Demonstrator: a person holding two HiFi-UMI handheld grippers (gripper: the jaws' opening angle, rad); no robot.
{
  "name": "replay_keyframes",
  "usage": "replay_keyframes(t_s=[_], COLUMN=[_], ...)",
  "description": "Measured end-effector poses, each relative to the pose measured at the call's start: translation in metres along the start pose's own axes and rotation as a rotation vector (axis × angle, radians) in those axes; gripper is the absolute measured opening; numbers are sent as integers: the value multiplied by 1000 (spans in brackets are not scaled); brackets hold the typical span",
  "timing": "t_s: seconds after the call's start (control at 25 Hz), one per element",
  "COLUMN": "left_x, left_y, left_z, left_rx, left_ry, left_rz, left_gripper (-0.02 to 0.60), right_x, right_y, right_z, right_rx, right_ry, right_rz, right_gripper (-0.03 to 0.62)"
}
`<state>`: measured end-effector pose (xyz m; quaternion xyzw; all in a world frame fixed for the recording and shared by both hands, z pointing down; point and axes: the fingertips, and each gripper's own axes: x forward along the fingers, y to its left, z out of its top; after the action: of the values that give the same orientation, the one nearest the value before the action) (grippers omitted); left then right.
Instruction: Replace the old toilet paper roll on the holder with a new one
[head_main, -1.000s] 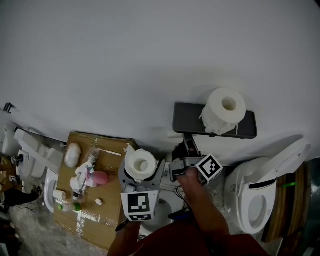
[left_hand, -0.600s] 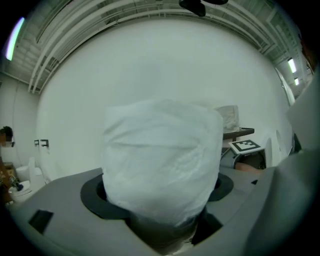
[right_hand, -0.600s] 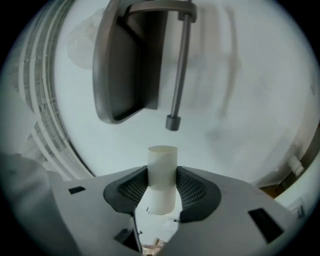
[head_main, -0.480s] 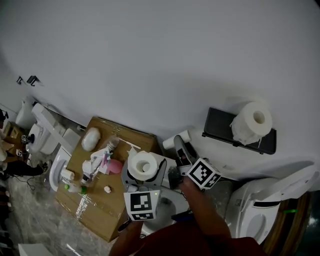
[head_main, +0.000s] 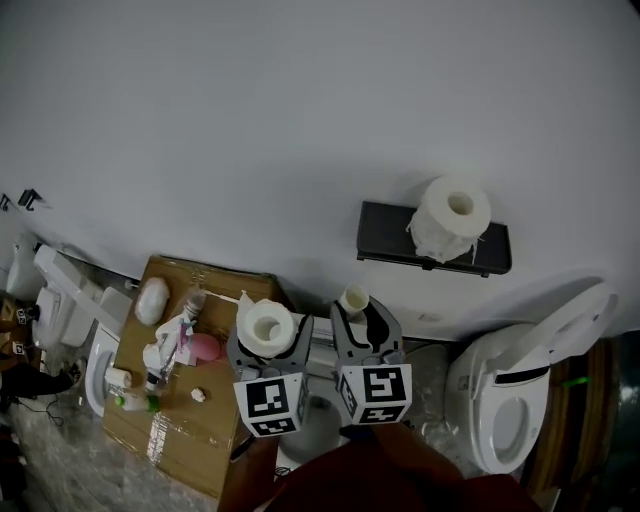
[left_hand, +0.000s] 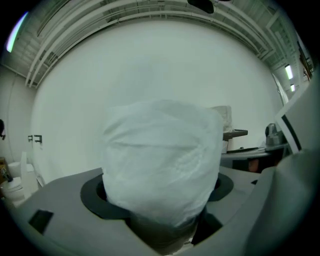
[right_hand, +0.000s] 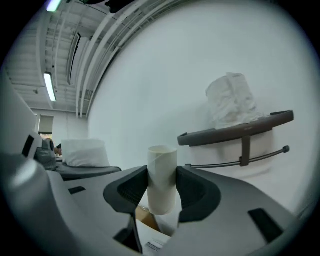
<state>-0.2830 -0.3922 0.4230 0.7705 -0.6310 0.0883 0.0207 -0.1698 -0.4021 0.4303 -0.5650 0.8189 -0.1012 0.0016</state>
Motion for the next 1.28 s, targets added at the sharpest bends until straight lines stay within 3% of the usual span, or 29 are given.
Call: replay_keyframes(t_s=[0.28, 0.52, 0.64, 0.76, 0.84, 1.0, 1.12, 1.28], left_x=[4, 14, 30, 56, 73, 98, 121, 147], left_y=[-40, -55, -53, -37, -24, -14, -16, -35], left_z=[0, 5, 8, 0, -7, -11, -12, -7], left_rx=[-19, -143, -377, -780, -1002, -1265, -1440, -1488], left_ry=[2, -11, -79, -145, -184, -297, -337, -324], left_rz=[-103, -152, -222, -282, -292, -322, -351, -389], left_gripper=[449, 449, 448, 448, 449, 449, 448, 449], right_x=[-52, -68, -70, -73, -75, -77, -76, -78], right_y=[-30, -48, -57, -68, -77, -97, -112, -130], right_z=[-9, -11, -10, -10, -9, -11, -11, -13], right_rx=[-5, -7, -9, -10, -11, -6, -11, 2], right_ry=[18, 22, 21, 20, 17, 27, 31, 23], right_rz=[-111, -153, -164, -179, -190, -211, -229, -261], right_gripper=[186, 186, 186, 186, 186, 186, 186, 186])
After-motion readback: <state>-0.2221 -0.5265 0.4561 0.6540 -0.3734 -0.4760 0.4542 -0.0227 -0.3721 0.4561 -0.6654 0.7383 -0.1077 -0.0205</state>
